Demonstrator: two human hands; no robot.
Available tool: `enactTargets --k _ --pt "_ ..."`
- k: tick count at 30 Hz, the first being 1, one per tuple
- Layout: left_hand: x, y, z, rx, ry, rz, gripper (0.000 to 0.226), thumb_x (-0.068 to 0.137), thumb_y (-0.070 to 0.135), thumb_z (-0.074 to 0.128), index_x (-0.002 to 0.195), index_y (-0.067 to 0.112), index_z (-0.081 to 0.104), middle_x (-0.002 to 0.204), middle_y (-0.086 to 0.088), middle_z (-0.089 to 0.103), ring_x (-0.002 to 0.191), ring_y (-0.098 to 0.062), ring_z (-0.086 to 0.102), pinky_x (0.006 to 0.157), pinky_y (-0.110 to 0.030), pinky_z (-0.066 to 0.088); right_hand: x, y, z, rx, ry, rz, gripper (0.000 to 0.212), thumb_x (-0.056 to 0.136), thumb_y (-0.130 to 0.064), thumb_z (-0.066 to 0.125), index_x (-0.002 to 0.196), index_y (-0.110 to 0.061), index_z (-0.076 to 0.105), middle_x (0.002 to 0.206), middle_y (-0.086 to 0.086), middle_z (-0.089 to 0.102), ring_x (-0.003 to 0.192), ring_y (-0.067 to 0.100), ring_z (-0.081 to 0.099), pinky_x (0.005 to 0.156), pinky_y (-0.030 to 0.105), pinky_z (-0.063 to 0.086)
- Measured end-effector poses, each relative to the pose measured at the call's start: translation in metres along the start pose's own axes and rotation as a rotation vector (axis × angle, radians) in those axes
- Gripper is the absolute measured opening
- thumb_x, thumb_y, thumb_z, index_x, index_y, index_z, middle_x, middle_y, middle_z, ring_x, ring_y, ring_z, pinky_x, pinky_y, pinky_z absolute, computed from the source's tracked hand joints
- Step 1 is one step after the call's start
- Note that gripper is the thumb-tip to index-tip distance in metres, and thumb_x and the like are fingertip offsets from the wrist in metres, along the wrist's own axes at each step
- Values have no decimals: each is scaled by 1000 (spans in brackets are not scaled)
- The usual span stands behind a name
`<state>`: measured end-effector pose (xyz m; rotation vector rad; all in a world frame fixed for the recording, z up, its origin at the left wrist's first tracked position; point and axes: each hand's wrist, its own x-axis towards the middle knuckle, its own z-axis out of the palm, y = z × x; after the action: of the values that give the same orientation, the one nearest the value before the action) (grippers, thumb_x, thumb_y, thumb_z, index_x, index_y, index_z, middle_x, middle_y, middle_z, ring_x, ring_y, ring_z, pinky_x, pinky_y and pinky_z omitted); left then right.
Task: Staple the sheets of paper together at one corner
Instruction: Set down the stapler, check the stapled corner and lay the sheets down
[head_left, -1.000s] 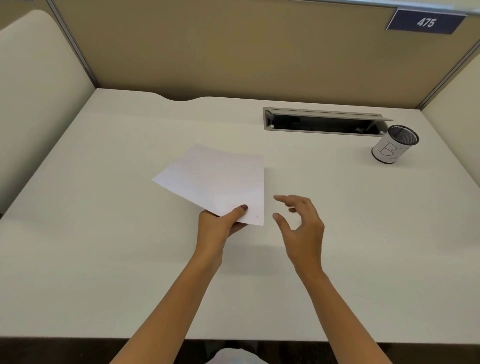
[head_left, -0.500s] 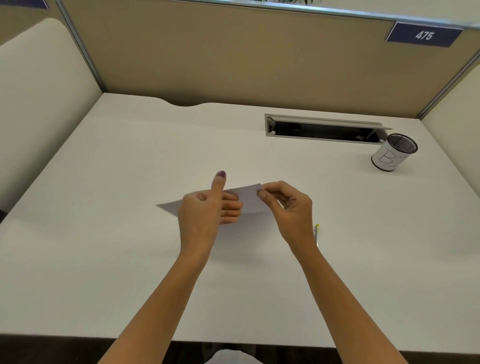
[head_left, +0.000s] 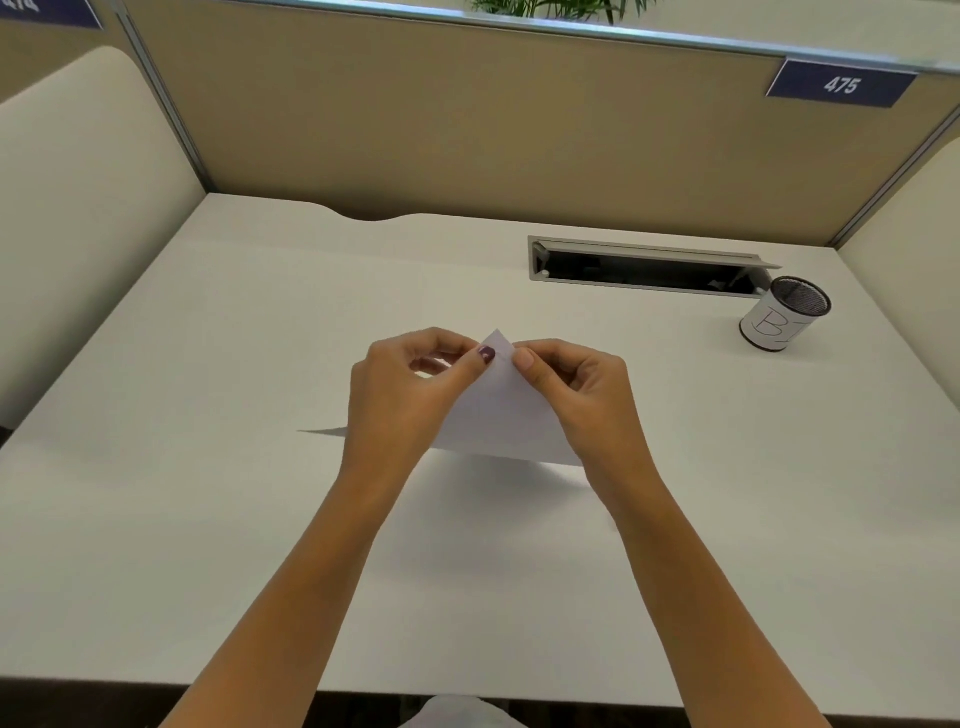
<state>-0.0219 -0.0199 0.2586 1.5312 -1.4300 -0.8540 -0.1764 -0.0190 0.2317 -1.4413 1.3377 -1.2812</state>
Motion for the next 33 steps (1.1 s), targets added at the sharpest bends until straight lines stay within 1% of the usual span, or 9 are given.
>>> enactTargets --k 6,8,11,18,22,25,27,30,33 --pt "-5 8 -9 -153 -67 -87 11 79 36 71 80 25 73 82 8 72 78 -14 65 69 -29 47 -4 -19 -8 35 -42 18 14 87 -22 65 97 -14 72 89 -4 72 79 8 65 68 17 51" --pt "-6 11 -10 -155 -68 -89 11 80 37 71 82 26 72 84 9 72 79 -15 66 71 -31 49 -5 -22 -8 19 -37 19 17 86 -25 65 97 -14 72 89 -3 73 79 8 65 68 17 50" --pt "-8 16 -12 -131 -70 -58 13 80 38 70 84 26 72 83 10 72 77 -14 67 70 -31 51 -6 -26 -6 9 -24 12 12 85 -28 66 94 -20 71 88 -7 72 79 7 66 68 16 51" --pt "-9 24 -16 -93 -100 14 7 79 40 68 81 34 64 83 15 68 76 -11 65 71 -24 52 -8 -36 -5 27 -25 -9 8 85 -30 66 90 -26 69 86 -11 71 78 7 66 67 15 51" --pt "-11 26 -16 -96 -87 30 8 78 42 67 81 35 64 82 17 67 73 -9 65 66 -16 49 -9 -40 -6 3 -41 -43 10 83 -29 68 92 -24 69 87 -8 72 80 11 67 70 18 53" --pt "-12 27 -16 -82 -90 45 11 75 47 65 80 37 63 80 21 66 73 4 63 59 -5 48 -11 -43 -7 -3 -32 -55 11 82 -28 70 91 -23 69 87 -6 72 81 13 67 71 20 54" --pt "-13 28 -17 -75 -96 56 16 72 51 62 81 37 63 80 23 65 73 11 60 58 -3 45 -12 -44 -6 -16 -14 -65 9 82 -26 71 90 -22 69 85 -7 72 79 12 67 70 18 53" --pt "-15 29 -17 -53 -102 76 25 71 52 63 87 33 67 83 20 67 79 4 63 66 -10 45 -15 -44 -5 -37 27 -79 6 82 -26 72 87 -24 69 81 -9 70 78 11 66 69 18 53" --pt "-16 30 -16 -51 -85 88 24 76 41 70 91 23 72 87 10 72 81 -7 67 73 -17 47 -17 -44 -2 -69 69 -98 6 79 -31 69 84 -27 67 79 -11 69 77 11 65 69 17 53"
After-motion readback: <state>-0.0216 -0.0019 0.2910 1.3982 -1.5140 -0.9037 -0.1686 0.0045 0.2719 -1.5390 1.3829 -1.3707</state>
